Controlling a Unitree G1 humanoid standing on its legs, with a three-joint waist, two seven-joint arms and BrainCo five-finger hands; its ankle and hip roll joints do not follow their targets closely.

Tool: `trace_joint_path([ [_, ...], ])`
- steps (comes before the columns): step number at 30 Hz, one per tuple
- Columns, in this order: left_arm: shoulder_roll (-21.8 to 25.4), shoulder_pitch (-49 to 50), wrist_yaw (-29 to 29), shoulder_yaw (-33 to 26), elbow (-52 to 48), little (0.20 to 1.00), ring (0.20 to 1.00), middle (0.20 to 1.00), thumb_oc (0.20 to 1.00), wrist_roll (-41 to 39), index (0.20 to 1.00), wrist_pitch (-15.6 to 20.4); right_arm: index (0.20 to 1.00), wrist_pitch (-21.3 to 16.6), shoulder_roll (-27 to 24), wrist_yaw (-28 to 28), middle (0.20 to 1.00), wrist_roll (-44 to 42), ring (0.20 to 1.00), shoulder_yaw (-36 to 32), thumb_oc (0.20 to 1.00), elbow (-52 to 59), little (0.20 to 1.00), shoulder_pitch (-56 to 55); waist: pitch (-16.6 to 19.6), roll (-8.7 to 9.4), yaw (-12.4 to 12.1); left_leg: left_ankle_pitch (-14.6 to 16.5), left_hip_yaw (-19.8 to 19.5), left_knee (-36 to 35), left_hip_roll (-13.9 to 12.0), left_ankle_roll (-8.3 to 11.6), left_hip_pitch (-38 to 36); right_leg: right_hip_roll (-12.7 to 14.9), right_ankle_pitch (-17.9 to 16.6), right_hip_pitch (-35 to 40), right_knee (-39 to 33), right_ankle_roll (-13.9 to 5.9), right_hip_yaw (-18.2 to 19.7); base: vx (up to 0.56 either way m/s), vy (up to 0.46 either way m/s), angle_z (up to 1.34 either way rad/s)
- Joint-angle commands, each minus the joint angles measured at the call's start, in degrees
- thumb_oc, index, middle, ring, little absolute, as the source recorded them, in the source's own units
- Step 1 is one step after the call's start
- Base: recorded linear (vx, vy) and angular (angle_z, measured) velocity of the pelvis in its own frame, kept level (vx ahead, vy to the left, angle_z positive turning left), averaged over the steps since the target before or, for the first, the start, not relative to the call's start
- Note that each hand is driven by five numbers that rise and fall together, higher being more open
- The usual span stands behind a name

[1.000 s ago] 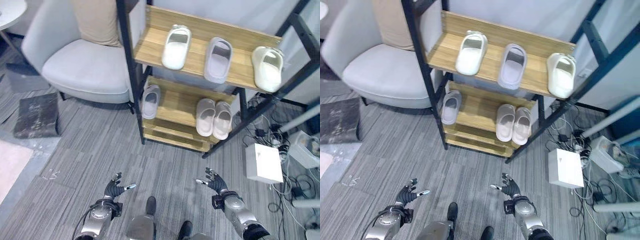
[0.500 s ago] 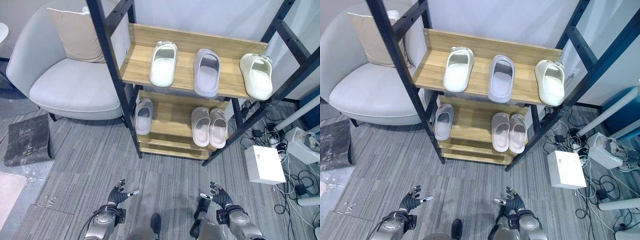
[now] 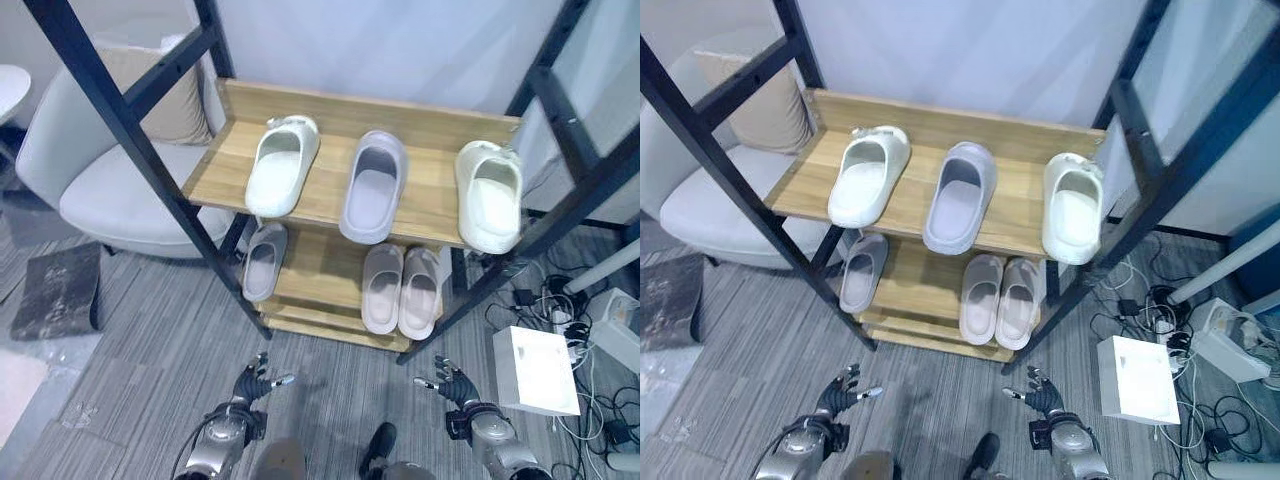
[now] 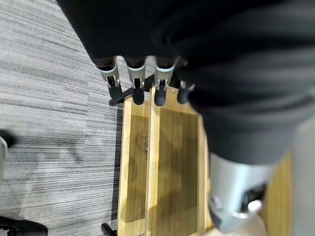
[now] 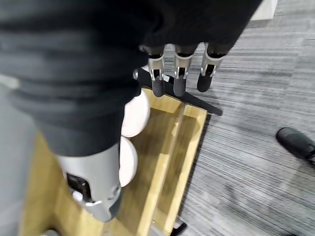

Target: Arrange the slippers neatly on the shoe rack.

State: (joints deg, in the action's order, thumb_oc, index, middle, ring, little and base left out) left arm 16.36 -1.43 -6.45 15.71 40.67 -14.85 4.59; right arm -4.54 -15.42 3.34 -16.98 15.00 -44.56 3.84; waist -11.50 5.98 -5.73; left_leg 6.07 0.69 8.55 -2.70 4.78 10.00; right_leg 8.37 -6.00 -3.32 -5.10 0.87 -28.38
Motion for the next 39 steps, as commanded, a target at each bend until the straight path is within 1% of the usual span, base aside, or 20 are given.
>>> trace_joint_path([
  [1,1.54,0.47,-0.42,0.29,-3.47,1.0,1.0,1.0,1.0,0.25,1.0,1.64,1.0,-1.84,-1.03,-0.31,1.0,0.0,1.0,0.5,1.0,3.31,1.0,0.1,0.89,-0.87,-2.65,-7.61,1.02,-8.34,0.73,0.09,-1.73,-0.92,4.18,3.81,0.1,-8.68,0.07,0.11,0.053,-0.2],
  [5,1.69,0.52,-0.13,0.75,-3.95,1.0,1.0,1.0,1.0,0.54,1.0,1.57,1.0,-1.79,-0.75,-0.22,1.0,0.4,1.0,0.34,1.0,3.55,1.0,-0.3,2.22,-1.03,-1.82,-8.72,1.13,-11.41,1.12,-0.09,-3.29,-0.9,4.12,3.47,0.1,-8.83,0.23,0.07,0.055,-0.27],
  [9,1.73,0.86,-0.03,0.74,-3.99,1.0,1.0,1.0,1.0,0.37,1.0,1.7,1.0,-1.93,-0.95,-0.26,1.0,0.97,1.0,0.47,1.0,4.9,1.0,-0.73,3.03,-1.18,-1.52,-8.59,1.64,-12.38,1.32,-0.27,-4.95,-0.54,4.05,3.49,0.1,-8.88,0.83,0.03,0.048,0.05],
  [12,1.93,1.49,-0.17,0.34,-4.69,1.0,1.0,1.0,1.0,1.01,1.0,1.79,1.0,-2.53,-4.12,0.57,1.0,8.78,1.0,2.08,1.0,13.74,1.0,-0.89,2.9,-1.24,-1.54,-7.86,2.09,-12.61,1.45,-0.62,-6.63,-0.37,4.09,4.35,0.1,-9.04,1.41,0.03,0.052,-0.01],
  [13,1.93,1.48,-0.17,0.35,-4.69,1.0,1.0,1.0,1.0,1.01,1.0,1.78,1.0,-2.48,-4.13,0.57,1.0,8.8,1.0,2.05,1.0,13.81,1.0,-0.92,3.04,-1.19,-1.44,-8.04,2.02,-12.64,1.56,-0.69,-6.4,-0.28,3.99,4.16,0.1,-9.06,1.32,0.0,0.028,-0.12],
  [14,2.33,1.74,-0.2,-0.08,-5.68,1.0,1.0,1.0,1.0,2.04,1.0,1.85,1.0,-2.74,-7.51,-0.09,1.0,15.06,1.0,2.78,1.0,21.86,1.0,-2.07,2.76,-1.03,-1.13,-7.8,2.2,-12.74,1.56,-0.8,-6.8,-0.29,3.94,4.36,0.1,-9.19,1.62,-0.02,0.04,-0.11],
  [15,2.62,1.77,-0.15,-0.53,-6.24,1.0,1.0,1.0,1.0,3.19,1.0,1.78,1.0,-2.99,-10.12,-1.29,1.0,18.8,1.0,2.1,1.0,29.62,1.0,-4.55,2.64,-0.68,-0.47,-7.57,2.32,-12.78,1.59,-0.95,-6.89,-0.31,3.83,4.2,0.12,-9.34,1.74,-0.02,0.036,-0.08],
  [17,2.56,1.83,-0.15,-0.46,-6.26,1.0,1.0,1.0,1.0,3.21,1.0,1.77,1.0,-2.76,-10.22,-1.38,1.0,18.85,1.0,1.96,1.0,30.02,1.0,-4.86,2.69,-0.75,-0.52,-7.56,2.32,-12.78,1.59,-0.95,-6.91,-0.31,3.83,4.23,0.12,-9.35,1.73,-0.01,0.012,-0.09],
  [19,2.29,1.24,-0.78,-1.57,-5.21,1.0,1.0,1.0,1.0,4.93,1.0,1.92,1.0,-3.28,-14.5,-4.63,1.0,25.16,1.0,-0.4,1.0,44.67,1.0,-10.83,2.4,0.17,0.8,-6.77,2.66,-12.52,1.73,-1.28,-7.53,-0.47,3.75,4.12,0.57,-9.55,2.59,-0.02,0.019,-0.12],
  [20,2.11,1.15,-1.13,-2.06,-4.81,1.0,1.0,1.0,1.0,5.21,1.0,1.99,1.0,-4.04,-15.58,-5.44,1.0,26.2,1.0,-1.16,1.0,49.23,1.0,-12.14,2.35,0.4,1.21,-6.57,2.81,-12.43,1.71,-1.36,-7.61,-0.52,3.75,3.99,0.72,-9.65,2.88,-0.02,0.03,-0.02],
  [22,1.82,0.92,-1.45,-3.15,-4.38,1.0,1.0,1.0,1.0,5.22,1.0,2.09,1.0,-5.65,-18.09,-8.29,1.0,26.05,1.0,-3.44,1.0,58.74,1.0,-16.26,2.54,0.71,2.37,-6.04,3.27,-12.15,1.74,-1.57,-7.94,-0.61,3.77,3.63,1.3,-9.8,3.53,-0.02,0.037,-0.2],
  [23,1.81,0.93,-1.45,-3.13,-4.38,1.0,1.0,1.0,1.0,5.23,1.0,2.1,1.0,-5.62,-18.1,-8.31,1.0,26.04,1.0,-3.48,1.0,58.79,1.0,-16.3,2.55,0.7,2.35,-6.03,3.27,-12.15,1.73,-1.57,-7.94,-0.61,3.77,3.62,1.3,-9.8,3.54,-0.01,0.038,-0.29],
  [25,1.57,1.42,-1.83,-3.58,-4.18,1.0,1.0,1.0,1.0,5.69,1.0,2.46,1.0,-7.68,-20.41,-9.32,1.0,25.12,1.0,-5.79,1.0,66.18,1.0,-17.98,3.19,0.97,3.38,-5.63,3.68,-12.11,1.8,-1.73,-8.37,-0.73,3.72,3.47,1.63,-10.0,4.08,0.0,0.038,-0.28],
  [30,1.2,2.74,-1.9,-3.62,-3.93,1.0,1.0,1.0,1.0,5.56,1.0,2.91,1.0,-9.85,-23.1,-9.31,1.0,21.65,1.0,-8.46,1.0,72.25,1.0,-16.62,4.13,0.97,3.93,-5.12,4.12,-12.08,1.9,-1.87,-8.92,-0.73,3.59,3.56,1.67,-10.24,4.31,0.01,0.031,-0.11],
  [32,1.18,3.89,-1.26,-2.31,-4.39,1.0,1.0,1.0,1.0,4.59,1.0,3.16,1.0,-10.4,-24.31,-5.42,1.0,21.75,1.0,-11.08,1.0,72.07,1.0,-9.0,5.1,0.69,3.44,-4.87,4.15,-12.2,2.16,-2.09,-9.37,-0.58,3.65,3.97,1.68,-10.34,4.05,0.03,0.055,-0.02],
  [34,1.13,4.17,-1.21,-1.56,-4.35,1.0,1.0,1.0,1.0,4.32,1.0,3.32,1.0,-10.03,-23.05,-2.65,1.0,22.96,1.0,-11.3,1.0,70.34,1.0,-4.18,5.3,0.47,2.8,-4.77,3.87,-12.24,2.18,-2.24,-9.51,-0.44,3.72,4.19,1.77,-10.32,3.66,0.01,0.016,0.0],
  [35,1.08,4.24,-1.15,-1.3,-4.07,1.0,1.0,1.0,1.0,4.06,1.0,3.39,1.0,-9.81,-23.33,-0.57,1.0,25.28,1.0,-11.15,1.0,68.83,1.0,-0.55,5.34,0.44,2.37,-4.75,3.72,-12.26,2.21,-2.29,-9.56,-0.4,3.75,4.36,1.79,-10.34,3.4,0.01,0.018,0.05],
  [36,1.07,4.22,-1.14,-1.34,-4.06,1.0,1.0,1.0,1.0,4.06,1.0,3.39,1.0,-9.83,-23.33,-0.54,1.0,25.3,1.0,-11.09,1.0,68.77,1.0,-0.47,5.3,0.44,2.4,-4.75,3.72,-12.26,2.21,-2.29,-9.58,-0.4,3.75,4.38,1.79,-10.34,3.39,0.02,0.024,0.03],
  [37,1.21,4.29,-1.22,-0.54,-4.09,1.0,1.0,1.0,1.0,3.6,1.0,3.34,1.0,-8.62,-22.08,2.49,1.0,28.2,1.0,-10.54,1.0,66.1,1.0,5.06,5.55,0.33,1.22,-4.72,3.4,-12.28,2.34,-2.39,-9.7,-0.28,3.71,4.64,1.76,-10.38,2.8,0.02,0.027,0.12],
  [39,1.2,4.2,-1.36,-0.06,-3.91,1.0,1.0,1.0,1.0,3.15,1.0,3.24,1.0,-7.46,-21.16,6.04,1.0,31.69,1.0,-10.22,1.0,63.12,1.0,10.07,5.61,0.29,0.18,-4.66,2.95,-12.31,2.49,-2.49,-9.76,-0.15,3.69,4.87,1.75,-10.37,2.16,0.03,0.027,0.17],
])
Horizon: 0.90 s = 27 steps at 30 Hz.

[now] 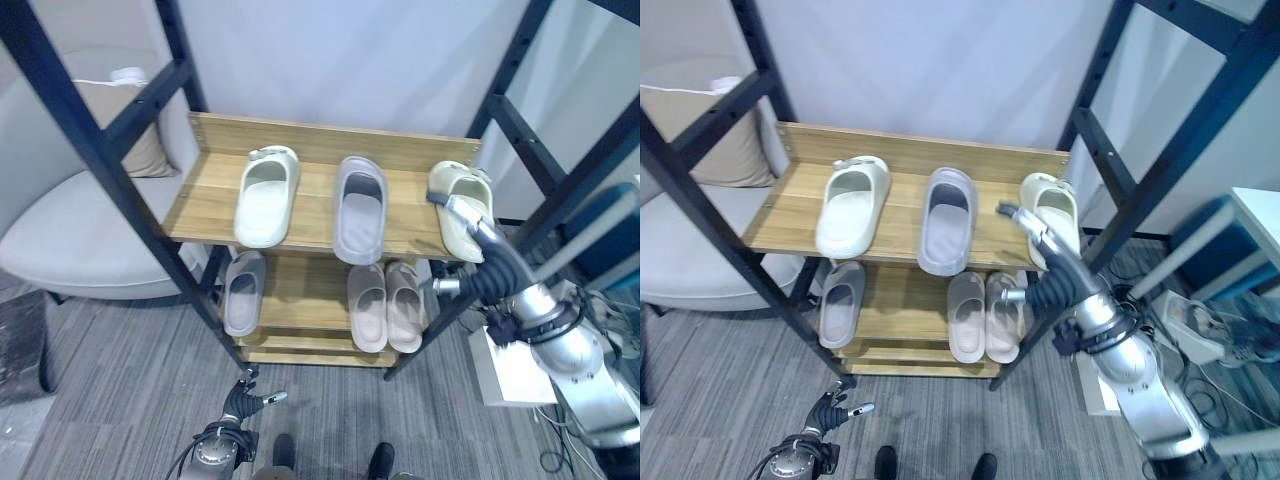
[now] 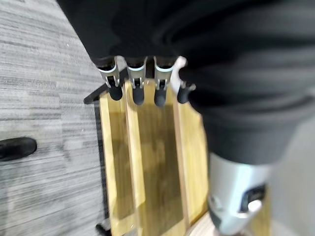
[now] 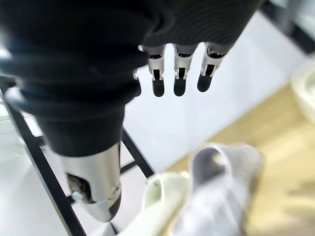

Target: Arrange the slippers neatly on the shoe rack.

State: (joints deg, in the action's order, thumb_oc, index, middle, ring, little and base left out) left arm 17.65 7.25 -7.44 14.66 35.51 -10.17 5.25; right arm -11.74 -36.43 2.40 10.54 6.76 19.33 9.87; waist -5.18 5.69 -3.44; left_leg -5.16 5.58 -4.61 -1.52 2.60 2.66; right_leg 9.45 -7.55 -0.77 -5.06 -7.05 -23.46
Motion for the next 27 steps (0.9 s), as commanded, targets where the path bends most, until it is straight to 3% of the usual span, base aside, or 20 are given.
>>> trace_joint_path([
  [1,-0.04,-4.47,-0.52,1.29,1.21,1.0,1.0,1.0,1.0,-1.6,1.0,2.53,1.0,0.48,0.4,8.33,1.0,5.85,1.0,-1.49,1.0,-2.18,1.0,6.13,-0.69,0.59,-2.67,6.58,-2.15,0.87,1.35,-0.37,-2.39,-1.18,5.24,2.39,1.69,-2.41,-3.01,0.02,0.016,0.21],
  [3,0.07,-4.57,-0.57,1.47,1.19,1.0,1.0,1.0,1.0,-1.68,1.0,2.57,1.0,1.2,0.78,9.89,1.0,7.69,1.0,-0.59,1.0,-4.36,1.0,8.6,-0.89,0.64,-3.01,6.59,-2.39,0.92,1.43,-0.44,-2.38,-1.16,5.24,2.53,1.64,-2.36,-3.3,0.01,0.012,0.17],
  [5,0.72,-4.42,-0.46,2.78,0.96,1.0,1.0,1.0,1.0,-2.18,1.0,2.55,1.0,4.66,1.34,13.58,1.0,12.81,1.0,1.44,1.0,-12.51,1.0,15.61,-1.14,0.91,-5.32,6.49,-3.38,1.06,1.57,-0.51,-2.09,-1.1,5.26,2.81,1.67,-2.29,-4.4,0.02,0.016,0.16],
  [11,0.93,-4.43,-0.23,3.45,2.23,1.0,1.0,1.0,1.0,-2.37,1.0,2.62,1.0,8.16,1.08,16.76,1.0,16.76,1.0,3.53,1.0,-22.26,1.0,21.36,-1.79,1.32,-7.53,6.45,-4.85,1.31,1.9,-0.58,-1.61,-1.21,5.47,3.02,1.84,-2.17,-5.9,0.02,0.004,0.22],
  [25,0.77,-4.92,-0.74,6.01,4.48,1.0,1.0,1.0,1.0,-2.26,1.0,3.25,1.0,11.43,2.94,19.84,1.0,17.43,1.0,10.54,1.0,-40.95,1.0,30.68,-2.94,1.2,-11.16,6.14,-7.39,1.74,2.23,-0.49,-0.54,-1.31,5.71,3.32,1.59,-1.9,-8.46,0.02,0.0,0.1],
  [26,0.78,-5.11,-0.93,6.46,4.6,1.0,1.0,1.0,1.0,-2.25,1.0,3.46,0.542,11.68,3.52,20.53,0.542,17.07,0.542,11.47,0.542,-44.41,0.542,31.61,-3.02,0.98,-11.65,6.3,-7.73,1.69,2.09,-0.35,-0.6,-1.46,5.93,3.46,1.5,-1.86,-8.72,0.0,0.007,0.07],
  [27,0.65,-5.26,-0.99,6.71,4.69,1.0,1.0,1.0,1.0,-2.32,1.0,3.56,0.2,11.7,3.79,20.95,0.2,16.8,0.2,11.77,0.2,-45.85,0.2,32.25,-3.17,0.81,-11.84,6.26,-7.91,1.77,2.18,-0.3,-0.53,-1.49,5.92,3.56,1.44,-1.8,-8.83,0.01,0.005,0.09],
])
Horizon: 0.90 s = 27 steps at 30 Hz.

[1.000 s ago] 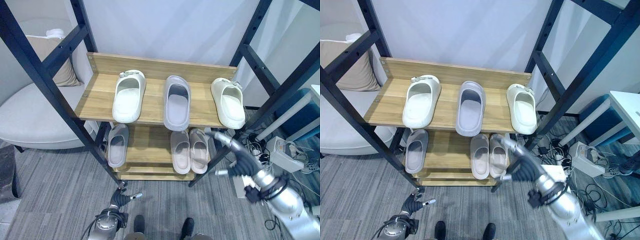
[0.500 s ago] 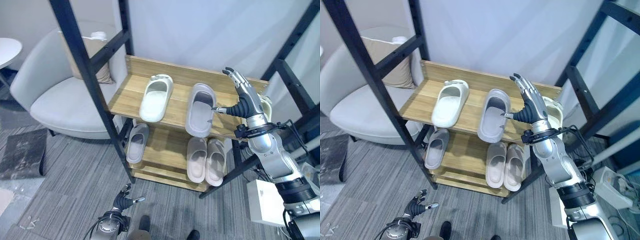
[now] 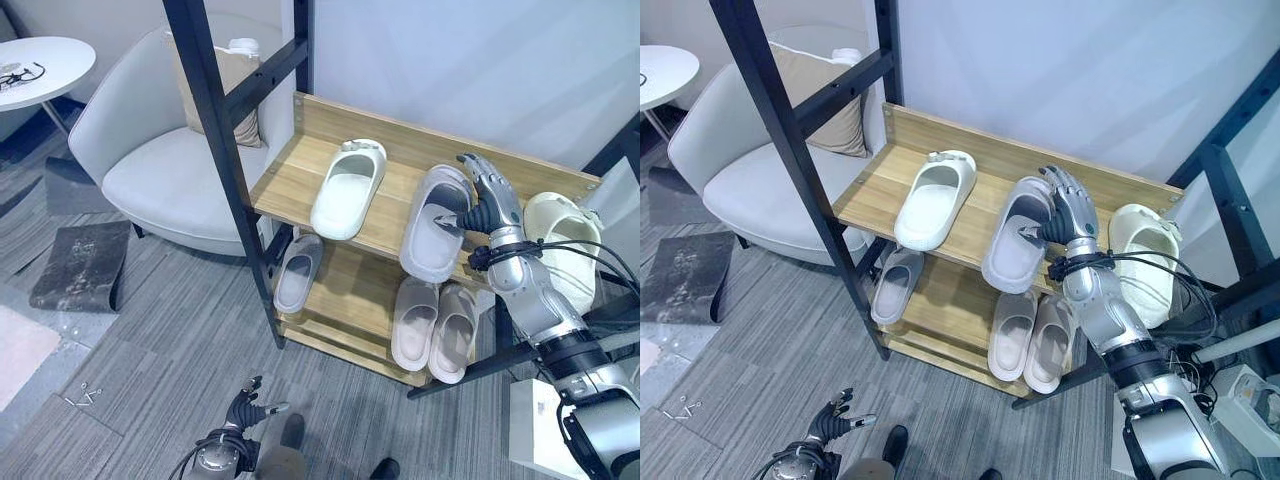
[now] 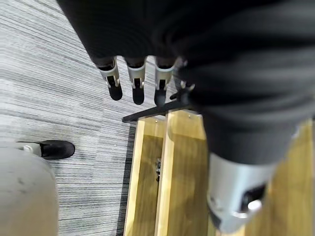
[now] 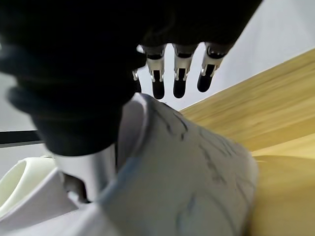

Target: Arrange the slippers neatly on the shoe rack.

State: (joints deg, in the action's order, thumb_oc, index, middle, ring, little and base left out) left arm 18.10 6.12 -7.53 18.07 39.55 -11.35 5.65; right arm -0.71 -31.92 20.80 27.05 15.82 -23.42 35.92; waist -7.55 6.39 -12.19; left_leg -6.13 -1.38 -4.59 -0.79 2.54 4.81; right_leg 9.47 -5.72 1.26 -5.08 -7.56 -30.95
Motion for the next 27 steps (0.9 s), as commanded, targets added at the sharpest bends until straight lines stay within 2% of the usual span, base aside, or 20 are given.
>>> trace_joint_path([
  [1,0.12,-4.14,-0.97,3.73,0.62,1.0,1.0,1.0,1.0,-1.24,1.0,3.3,0.2,0.75,-0.31,2.86,0.2,0.24,0.2,3.23,0.2,-4.57,0.2,6.31,-0.83,-0.03,-3.27,7.18,-1.04,1.73,1.51,-0.22,-2.66,-1.53,4.11,1.58,1.43,-1.25,-1.49,0.0,0.013,0.16],
  [7,-0.4,-4.22,-1.42,4.18,1.2,1.0,1.0,1.0,1.0,-1.11,1.0,3.25,0.2,1.56,-0.77,4.75,0.2,0.32,0.2,2.77,0.2,-5.6,0.2,6.77,-0.7,-0.66,-3.37,6.75,-1.74,1.62,1.62,0.0,-2.38,-1.52,4.2,1.9,1.13,-1.2,-2.23,0.0,0.004,0.05],
  [12,-0.88,-4.01,-2.06,3.29,1.52,1.0,1.0,1.0,1.0,-0.99,1.0,2.73,0.2,1.83,-1.54,6.88,0.2,0.7,0.2,-2.84,0.2,5.11,0.2,3.34,-0.4,-1.25,-2.44,6.56,-1.86,1.52,1.65,0.09,-2.39,-1.44,4.27,2.18,1.07,-1.21,-2.48,-0.01,0.01,0.06],
  [13,-1.45,-3.98,-2.57,2.58,2.68,1.0,1.0,1.0,1.0,-0.81,1.0,2.48,0.2,1.03,-0.95,8.32,0.2,0.55,0.2,-7.16,0.2,14.1,0.2,0.78,-0.14,-1.52,-1.76,6.41,-1.85,1.36,1.64,0.23,-2.47,-1.43,4.31,2.25,0.97,-1.25,-2.55,-0.02,0.011,0.08],
  [16,-2.19,-3.78,-3.31,1.97,2.92,1.0,1.0,1.0,1.0,-0.72,1.0,2.3,0.2,-1.74,0.68,10.07,0.2,-0.35,0.2,-12.49,0.2,26.27,0.2,-2.63,0.18,-1.82,-0.54,5.96,-1.69,1.29,1.85,0.24,-2.18,-1.08,4.07,1.97,1.02,-1.31,-2.72,-0.01,0.006,0.04],
  [19,-2.7,-3.45,-3.86,1.8,2.81,1.0,1.0,1.0,1.0,-0.27,1.0,2.27,0.2,-5.89,3.43,10.63,0.2,-2.41,0.2,-14.21,0.2,36.36,0.2,-4.29,0.27,-2.13,0.18,6.18,-1.33,1.21,1.72,0.35,-2.46,-1.1,4.22,2.01,1.19,-1.31,-2.34,-0.01,-0.004,0.03],
  [20,-2.79,-3.15,-4.33,1.74,2.28,1.0,1.0,1.0,1.0,-0.18,1.0,2.24,0.2,-9.51,6.14,8.64,0.2,-6.67,0.2,-13.13,0.2,41.98,0.2,-5.86,0.14,-2.33,0.5,6.05,-1.02,1.14,1.67,0.39,-2.57,-1.01,4.14,1.93,1.27,-1.25,-2.12,-0.03,-0.002,-0.02],
  [21,-2.76,-3.13,-4.33,1.75,2.24,1.0,1.0,1.0,1.0,-0.16,1.0,2.23,0.2,-9.46,6.17,8.51,0.2,-6.72,0.2,-13.24,0.2,42.18,0.2,-6.0,0.2,-2.24,0.59,5.75,-1.09,1.18,1.84,0.27,-2.32,-0.84,3.93,1.77,1.27,-1.25,-2.24,-0.05,-0.001,-0.08],
  [22,-2.83,-2.69,-4.53,2.09,1.63,1.0,1.0,1.0,1.0,-0.04,1.0,2.06,0.2,-13.74,9.91,4.37,0.2,-15.4,0.2,-9.34,0.2,47.45,0.2,-6.51,0.05,-2.47,0.58,5.86,-0.86,1.12,1.73,0.42,-2.6,-0.87,4.03,1.88,1.36,-1.18,-2.07,-0.04,0.008,-0.08],
  [24,-2.8,-2.64,-4.53,2.06,1.59,1.0,1.0,1.0,1.0,-0.02,1.0,2.05,0.2,-13.68,9.94,4.15,0.2,-15.57,0.2,-9.44,0.2,47.63,0.2,-6.62,0.2,-2.35,0.8,5.54,-1.01,1.16,1.94,0.28,-2.26,-0.68,3.82,1.66,1.34,-1.2,-2.26,-0.04,0.0,-0.06],
  [25,-3.03,-2.04,-4.69,1.94,1.15,1.0,1.0,1.0,1.0,-0.12,1.0,1.94,0.2,-17.55,13.71,-4.04,0.2,-28.43,0.2,-0.86,0.2,52.83,0.2,-7.39,-0.05,-2.7,0.34,5.6,-1.06,1.24,1.79,0.43,-2.37,-0.77,3.86,1.76,1.46,-1.06,-2.13,-0.05,-0.002,0.02],
  [27,-3.04,-2.03,-4.69,1.89,1.13,1.0,1.0,1.0,1.0,-0.11,1.0,1.93,0.2,-17.52,13.7,-4.14,0.2,-28.52,0.2,-0.87,0.2,52.88,0.2,-7.4,0.09,-2.63,0.58,5.34,-1.22,1.29,1.97,0.31,-2.04,-0.62,3.69,1.55,1.44,-1.09,-2.33,-0.04,-0.001,0.02],
])
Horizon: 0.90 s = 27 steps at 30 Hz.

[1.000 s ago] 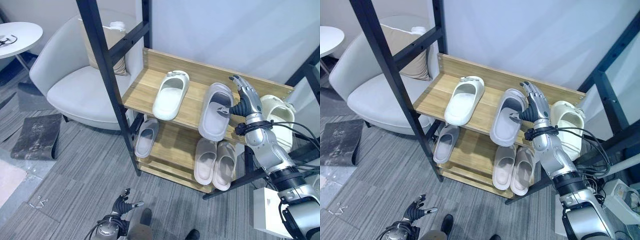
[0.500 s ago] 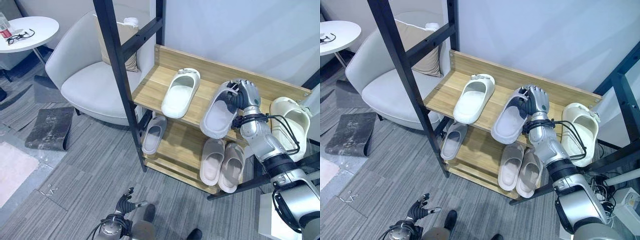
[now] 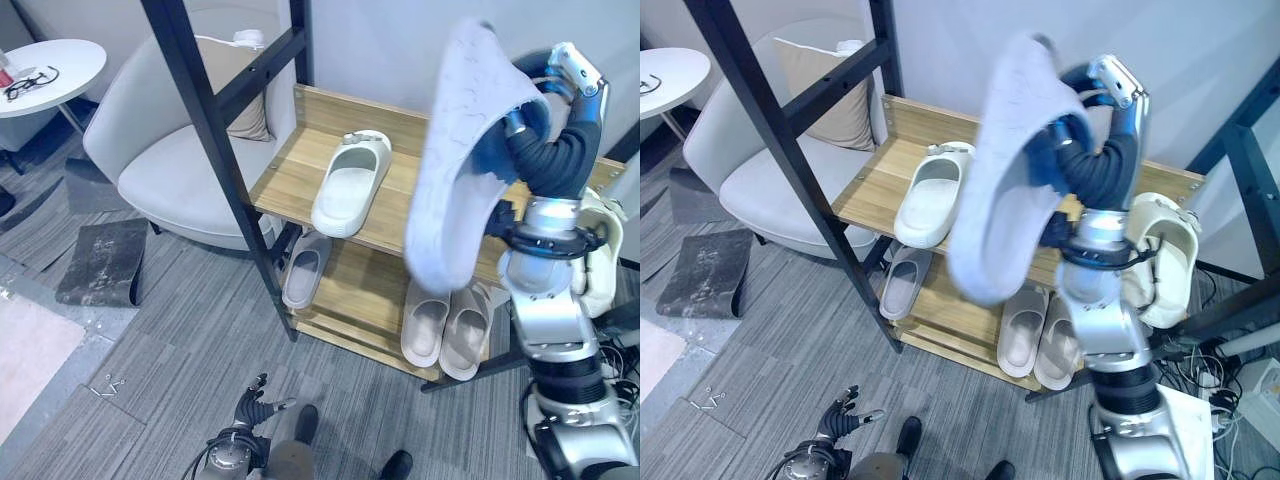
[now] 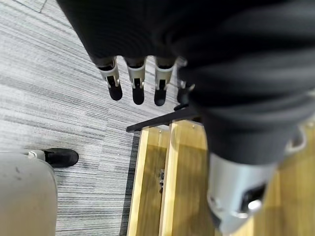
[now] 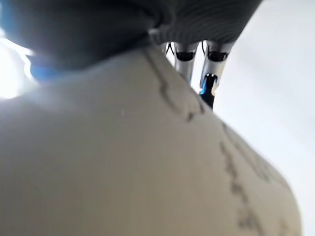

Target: Arrange the slippers neatly on the shoe rack.

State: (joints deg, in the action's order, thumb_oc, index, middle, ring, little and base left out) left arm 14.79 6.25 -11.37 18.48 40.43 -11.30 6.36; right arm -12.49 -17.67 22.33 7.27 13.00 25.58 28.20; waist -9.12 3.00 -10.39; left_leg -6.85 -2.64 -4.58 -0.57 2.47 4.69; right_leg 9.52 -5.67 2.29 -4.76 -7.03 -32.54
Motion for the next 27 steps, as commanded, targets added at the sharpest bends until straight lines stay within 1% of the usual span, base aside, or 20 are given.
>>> trace_joint_path([
  [1,-0.07,-1.8,-0.99,1.13,0.91,1.0,1.0,1.0,1.0,0.13,1.0,1.24,0.2,-5.86,0.18,-10.41,0.2,-12.95,0.2,6.96,0.2,5.82,0.2,-0.32,1.34,0.49,-1.92,6.16,-0.25,1.3,1.57,0.62,-2.11,-0.83,3.81,0.75,1.12,-1.51,-0.72,-0.05,-0.01,0.05],
  [3,-0.91,-1.46,-0.85,0.89,3.42,1.0,1.0,1.0,1.0,0.63,1.0,1.42,0.2,-4.67,-0.09,-14.41,0.2,-14.23,0.2,11.24,0.2,6.85,0.2,-1.54,1.08,0.48,-2.41,5.98,-1.16,1.25,1.62,0.77,-1.93,-0.97,3.75,0.77,1.1,-1.42,-1.15,-0.06,-0.018,0.11],
  [4,-0.92,-1.46,-0.85,0.88,3.42,1.0,1.0,1.0,1.0,0.63,1.0,1.42,0.2,-4.67,-0.09,-14.41,0.2,-14.23,0.2,11.24,0.2,6.85,0.2,-1.54,1.08,0.47,-2.39,5.97,-1.17,1.25,1.62,0.77,-1.93,-0.98,3.75,0.78,1.09,-1.42,-1.17,-0.05,-0.02,0.17],
  [5,-1.23,-1.18,-0.65,1.03,4.02,1.0,1.0,1.0,1.0,0.87,1.0,1.54,0.2,-4.38,-0.27,-15.95,0.2,-14.05,0.2,12.91,0.2,6.88,0.2,-2.54,0.91,0.49,-2.72,5.85,-1.64,1.29,1.69,0.84,-1.76,-1.07,3.71,0.71,1.09,-1.39,-1.33,-0.09,-0.037,0.26],
  [7,-2.67,-0.84,-1.28,1.41,6.65,1.0,1.0,1.0,1.0,1.26,1.0,2.29,0.2,-3.13,-0.04,-18.3,0.2,-9.87,0.2,17.69,0.2,4.12,0.2,-7.2,-0.22,0.66,-3.6,5.2,-2.96,1.37,1.79,1.15,-0.93,-1.36,3.62,0.41,1.1,-1.18,-1.88,-0.13,-0.059,0.3],
  [9,-3.62,-0.88,-1.8,1.6,7.83,1.0,1.0,1.0,1.0,1.01,1.0,2.57,0.2,-2.29,0.22,-19.4,0.2,-6.8,0.2,20.81,0.2,1.17,0.2,-9.05,-0.93,0.89,-3.9,4.81,-3.69,1.45,1.93,1.36,-0.33,-1.56,3.71,0.13,1.21,-1.02,-2.33,-0.07,-0.043,0.41],
  [10,-3.62,-0.88,-1.8,1.59,7.83,1.0,1.0,1.0,1.0,1.02,1.0,2.57,0.2,-2.3,0.22,-19.4,0.2,-6.8,0.2,20.81,0.2,1.16,0.2,-9.05,-0.93,0.89,-3.89,4.81,-3.7,1.45,1.93,1.36,-0.32,-1.56,3.71,0.12,1.21,-1.02,-2.34,-0.07,-0.049,0.33],
  [12,-5.13,-1.92,-3.4,2.52,9.5,1.0,1.0,1.0,1.0,0.51,1.0,3.16,0.2,-1.04,0.31,-20.62,0.2,1.22,0.2,27.48,0.2,-7.11,0.2,-11.1,-2.36,1.32,-4.23,4.58,-4.36,1.57,2.04,1.39,-0.01,-1.59,3.66,-0.31,1.46,-0.82,-2.54,-0.05,-0.048,0.17],
  [13,-5.16,-1.92,-3.42,2.48,9.53,1.0,1.0,1.0,1.0,0.52,1.0,3.19,0.2,-1.15,0.38,-20.51,0.2,1.33,0.2,27.58,0.2,-7.3,0.2,-11.04,-2.37,1.31,-4.19,4.58,-4.35,1.57,2.03,1.39,-0.03,-1.6,3.66,-0.29,1.47,-0.82,-2.54,-0.02,-0.025,0.07],
  [15,-5.44,-2.63,-4.12,2.78,10.29,1.0,1.0,1.0,1.0,-0.27,1.0,3.53,0.2,-0.49,0.16,-19.72,0.2,7.29,0.2,30.02,0.2,-12.55,0.2,-9.93,-2.72,1.36,-4.48,4.62,-4.42,1.53,2.07,1.37,-0.09,-1.6,3.69,-0.33,1.55,-0.82,-2.68,0.0,-0.006,0.02],
  [16,-5.52,-3.05,-4.53,2.9,10.49,1.0,1.0,1.0,1.0,-0.72,1.0,3.85,0.2,-0.6,0.2,-18.03,0.2,11.01,0.2,30.96,0.2,-15.95,0.2,-9.02,-2.82,1.33,-4.59,4.67,-4.44,1.5,2.06,1.37,-0.1,-1.59,3.73,-0.36,1.61,-0.82,-2.74,0.0,0.0,0.0],
  [17,-5.51,-3.06,-4.53,2.88,10.5,1.0,1.0,1.0,1.0,-0.72,1.0,3.86,0.2,-0.63,0.23,-18.01,0.2,11.03,0.2,30.98,0.2,-16.0,0.2,-9.0,-2.83,1.34,-4.58,4.67,-4.44,1.5,2.07,1.37,-0.1,-1.59,3.74,-0.35,1.61,-0.82,-2.74,0.03,0.0,0.04],
  [18,-5.41,-3.86,-5.1,3.55,10.28,1.0,1.0,1.0,1.0,-1.55,1.0,4.72,0.2,-0.04,-0.41,-13.56,0.2,18.9,0.2,32.04,0.2,-22.7,0.2,-7.35,-2.93,1.05,-4.86,4.73,-4.68,1.45,2.15,1.42,-0.03,-1.63,4.0,-0.35,1.79,-0.9,-3.17,0.02,0.004,0.04],
  [19,-5.41,-3.88,-5.12,3.54,10.3,1.0,1.0,1.0,1.0,-1.56,1.0,4.74,0.2,-0.22,-0.23,-13.24,0.2,19.12,0.2,32.17,0.2,-23.09,0.2,-7.26,-2.94,1.06,-4.84,4.74,-4.68,1.46,2.15,1.42,-0.03,-1.63,4.01,-0.35,1.82,-0.9,-3.17,0.02,0.011,0.04],
  [20,-5.23,-4.1,-5.39,3.94,10.23,1.0,1.0,1.0,1.0,-1.84,1.0,5.17,0.2,0.17,-0.47,-11.15,0.2,21.84,0.2,32.22,0.2,-25.53,0.2,-6.8,-2.97,0.86,-5.03,4.8,-4.73,1.56,2.15,1.45,0.01,-1.61,4.16,-0.38,1.94,-0.92,-3.5,0.0,0.0,0.0],
  [21,-4.72,-4.52,-5.36,4.86,9.73,1.0,1.0,1.0,1.0,-2.02,1.0,5.87,0.2,1.18,-0.97,-5.63,0.2,27.62,0.2,31.39,0.2,-32.44,0.2,-5.33,-3.03,0.36,-5.42,4.92,-5.08,1.81,2.17,1.51,0.25,-1.44,4.46,-0.36,2.28,-1.04,-4.33,0.0,0.0,0.0],
  [24,-3.79,-4.63,-4.78,6.79,7.52,1.0,1.0,1.0,1.0,-2.65,1.0,6.59,0.2,3.64,-1.03,1.16,0.2,32.46,0.2,29.29,0.2,-40.91,0.2,-3.37,-3.25,-0.42,-6.1,5.07,-5.69,2.36,2.38,1.56,0.74,-1.2,4.79,-0.49,2.7,-1.15,-5.5,0.02,0.013,0.05],
  [25,-3.37,-4.59,-4.53,7.57,6.69,1.0,1.0,1.0,1.0,-2.51,1.0,6.76,0.2,5.05,-1.22,3.7,0.2,34.43,0.2,28.1,0.2,-44.01,0.2,-1.92,-3.51,-0.74,-6.43,5.13,-6.1,2.69,2.44,1.55,1.09,-1.04,5.02,-0.7,3.02,-1.14,-5.9,0.06,-0.04,0.07],
  [26,-3.08,-4.72,-4.37,8.17,6.13,1.0,1.0,1.0,1.0,-2.4,1.0,6.87,0.2,5.99,-1.01,5.0,0.2,34.95,0.2,27.26,0.2,-45.62,0.2,-0.63,-3.59,-1.01,-6.63,6.18,-6.51,2.69,2.04,1.9,0.89,-1.44,6.14,-0.59,3.25,-1.49,-5.34,0.03,-0.04,0.06],
  [27,-2.86,-4.97,-4.32,8.63,5.5,1.0,1.0,1.0,1.0,-2.66,1.0,6.86,0.2,6.89,-1.21,6.59,0.2,34.96,0.2,25.84,0.2,-47.24,0.2,0.35,-4.22,-1.32,-6.83,6.16,-6.69,3.12,2.16,1.92,1.38,-1.28,6.29,-1.07,3.72,-1.51,-5.71,-0.05,-0.039,0.19],
])
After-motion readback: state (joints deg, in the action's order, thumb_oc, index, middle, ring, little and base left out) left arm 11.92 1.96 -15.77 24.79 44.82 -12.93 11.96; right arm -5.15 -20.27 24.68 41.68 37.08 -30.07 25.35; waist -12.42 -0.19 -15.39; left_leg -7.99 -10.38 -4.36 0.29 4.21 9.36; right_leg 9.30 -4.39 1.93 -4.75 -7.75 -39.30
